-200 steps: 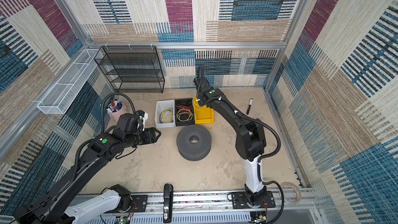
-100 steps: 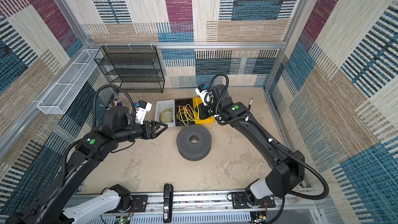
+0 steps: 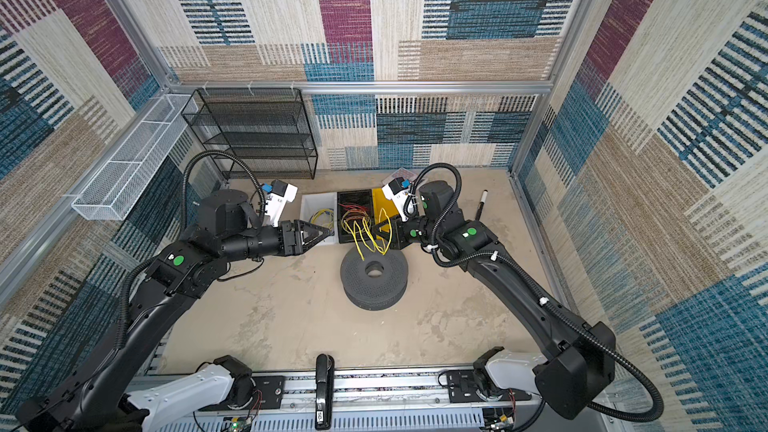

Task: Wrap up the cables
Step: 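Lift the yellow wire toward the left gripper while the left gripper approaches, then grasp the yellow wire with the left gripper beside the right gripper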

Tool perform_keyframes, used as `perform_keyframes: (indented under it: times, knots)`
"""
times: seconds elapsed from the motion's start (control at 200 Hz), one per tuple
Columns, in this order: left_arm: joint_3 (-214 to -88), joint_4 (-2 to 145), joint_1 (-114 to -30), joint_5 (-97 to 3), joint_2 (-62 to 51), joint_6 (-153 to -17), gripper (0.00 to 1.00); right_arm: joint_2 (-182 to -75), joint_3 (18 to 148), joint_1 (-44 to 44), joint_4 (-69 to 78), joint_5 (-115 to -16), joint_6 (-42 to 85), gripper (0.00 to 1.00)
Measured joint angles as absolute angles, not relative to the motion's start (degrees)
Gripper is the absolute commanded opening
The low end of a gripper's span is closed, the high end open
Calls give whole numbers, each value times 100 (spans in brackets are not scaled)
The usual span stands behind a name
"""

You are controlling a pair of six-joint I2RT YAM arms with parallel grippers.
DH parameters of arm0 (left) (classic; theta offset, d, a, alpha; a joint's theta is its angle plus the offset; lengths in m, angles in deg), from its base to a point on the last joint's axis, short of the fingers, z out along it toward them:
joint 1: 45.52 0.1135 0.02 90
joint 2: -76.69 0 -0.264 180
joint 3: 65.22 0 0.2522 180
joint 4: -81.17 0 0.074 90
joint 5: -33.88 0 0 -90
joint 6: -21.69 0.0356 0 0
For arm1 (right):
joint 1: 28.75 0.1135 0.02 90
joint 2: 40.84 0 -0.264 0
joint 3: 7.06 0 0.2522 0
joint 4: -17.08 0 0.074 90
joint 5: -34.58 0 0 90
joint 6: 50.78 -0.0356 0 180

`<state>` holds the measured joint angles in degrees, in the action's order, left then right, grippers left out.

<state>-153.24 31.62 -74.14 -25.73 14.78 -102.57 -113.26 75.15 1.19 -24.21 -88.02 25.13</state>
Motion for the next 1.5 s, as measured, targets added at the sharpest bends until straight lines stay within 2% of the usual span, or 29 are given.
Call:
perform_keyframes:
  times: [0.26, 0.386, 0.691, 0.806, 1.042, 1.227, 1.262, 1.272, 1.498]
  knots:
    - [-15064, 3853, -7670, -2433, 1312, -11177, 63, -11243, 7331, 134, -2183, -8769, 2447, 0]
    - [-14657, 4508, -7698, -2238, 1218, -11671, 59, -11200, 7261, 167, -2135, -8680, 2450, 0]
    - [-14856, 5087, -7827, -2129, 927, -12040, 52, -11141, 7163, 243, -2013, -8557, 2452, 0]
    - [-15018, 5116, -7834, -2125, 702, -12043, 42, -11127, 7167, 269, -2006, -8520, 2452, 0]
    - [-14963, 5160, -7867, -2129, 564, -12082, 28, -11053, 7156, 285, -1949, -8487, 2452, 0]
    - [-14904, 5151, -7869, -2151, 575, -12110, 10, -10992, 7106, 313, -1906, -8474, 2454, 0]
    - [-14893, 5151, -7869, -2153, 582, -12119, 4, -10974, 7100, 315, -1899, -8459, 2454, 0]
    - [-14893, 5149, -7869, -2153, 584, -12119, 0, -10970, 7097, 315, -1897, -8450, 2454, 0]
    - [-14852, 4991, -7867, -2321, 741, -12117, 0, -10762, 6927, 317, -1840, -8232, 2452, 0]
